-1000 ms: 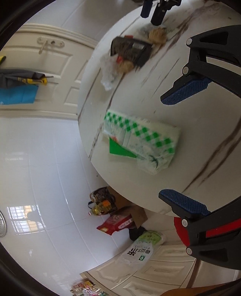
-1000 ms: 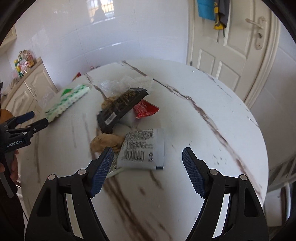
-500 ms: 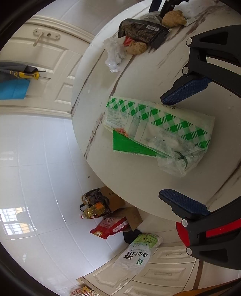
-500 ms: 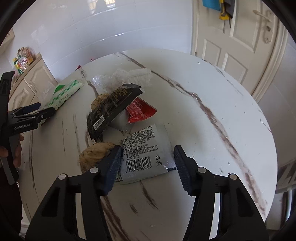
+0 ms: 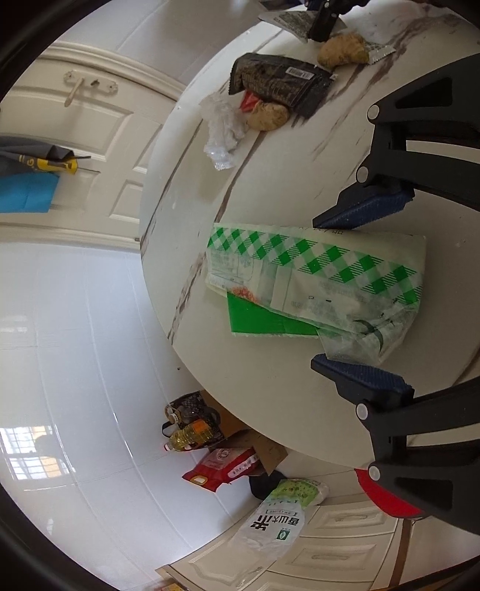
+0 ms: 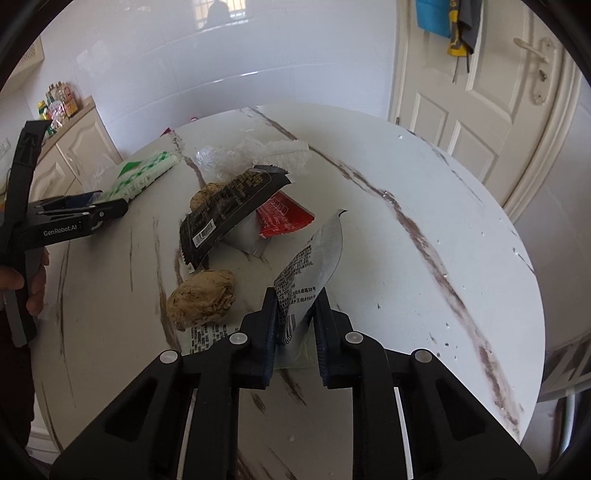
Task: Collect trash
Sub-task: 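Carry tissue pack and white packet over the blue bin and release both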
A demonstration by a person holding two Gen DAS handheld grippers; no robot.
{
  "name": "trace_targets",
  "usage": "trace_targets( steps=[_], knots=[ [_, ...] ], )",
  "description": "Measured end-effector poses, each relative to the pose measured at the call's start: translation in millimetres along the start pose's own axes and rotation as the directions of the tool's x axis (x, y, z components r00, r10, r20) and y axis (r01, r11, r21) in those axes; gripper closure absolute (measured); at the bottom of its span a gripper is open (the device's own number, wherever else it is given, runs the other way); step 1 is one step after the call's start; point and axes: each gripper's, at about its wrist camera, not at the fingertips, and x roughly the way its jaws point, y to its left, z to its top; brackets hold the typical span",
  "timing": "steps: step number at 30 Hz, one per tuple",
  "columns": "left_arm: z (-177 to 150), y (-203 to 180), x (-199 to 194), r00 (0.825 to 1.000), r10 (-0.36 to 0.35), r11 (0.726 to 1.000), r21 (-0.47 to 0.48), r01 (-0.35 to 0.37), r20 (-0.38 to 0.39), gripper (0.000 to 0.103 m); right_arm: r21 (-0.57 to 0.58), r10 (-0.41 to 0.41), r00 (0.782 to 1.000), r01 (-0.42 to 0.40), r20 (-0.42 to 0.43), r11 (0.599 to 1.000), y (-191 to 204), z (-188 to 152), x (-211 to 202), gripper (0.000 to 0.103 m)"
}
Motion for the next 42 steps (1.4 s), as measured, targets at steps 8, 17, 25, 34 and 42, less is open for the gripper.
trace_targets(
  steps=[8,17,25,34,42],
  knots=[
    [-30,-24,-50,0.994,-0.056,0.998,0.014,0.055,0.097,0.042,0.019,0.015,0.996,-0.017,0.087,1.000,-7,-21,-42,0.086],
    [-91,-103,-136,0.967,-0.173,0.980,0.126,0.151,0.187,0.042,0.042,0.023,0.982,-0.031,0.190,0.999,-8,-73,-112,0.086],
    [-143,-206,-187,0.933,-0.324,0.922,0.274,0.274,0.155,0.042,0.141,-0.025,0.971,-0.009,0.240,0.990,-45,-140,-174,0.086],
    [-172,-348,-184,0.897,-0.441,0.803,0.444,0.397,-0.004,0.042,0.328,-0.111,0.965,0.028,0.238,0.944,-121,-222,-214,0.086],
    [-184,-442,-128,0.886,-0.428,0.733,0.505,0.455,-0.177,0.042,0.490,-0.171,0.968,0.061,0.182,0.870,-193,-279,-216,0.085]
  ],
)
